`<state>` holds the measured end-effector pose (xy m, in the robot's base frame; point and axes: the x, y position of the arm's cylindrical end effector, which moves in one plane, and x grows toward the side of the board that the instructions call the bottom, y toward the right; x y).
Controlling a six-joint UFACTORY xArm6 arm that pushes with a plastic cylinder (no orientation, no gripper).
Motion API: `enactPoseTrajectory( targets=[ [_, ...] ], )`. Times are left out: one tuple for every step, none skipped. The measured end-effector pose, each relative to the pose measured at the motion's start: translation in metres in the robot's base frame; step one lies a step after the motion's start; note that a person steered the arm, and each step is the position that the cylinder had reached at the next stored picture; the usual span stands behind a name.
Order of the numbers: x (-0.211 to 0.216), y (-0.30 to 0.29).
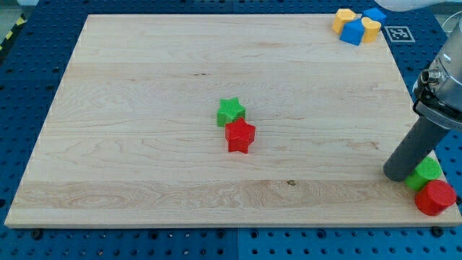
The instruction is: Slide the red star to the green circle
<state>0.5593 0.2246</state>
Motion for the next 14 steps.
enactPoseTrajectory(
  targets=[
    [0.001, -0.048],
    [0.001, -0.137],
    [-0.008, -0.235],
    [-0.044, -0.301],
    [-0.074, -0.298],
    [-0.068, -0.269],
    [-0.065, -0.243],
    [-0.065, -0.208],
    [-0.059, -0.175],
    [-0.05, -0.149],
    [-0.034, -0.148],
    [-0.033, -0.134],
    [-0.033, -0.109],
    [-0.033, -0.08]
  ],
)
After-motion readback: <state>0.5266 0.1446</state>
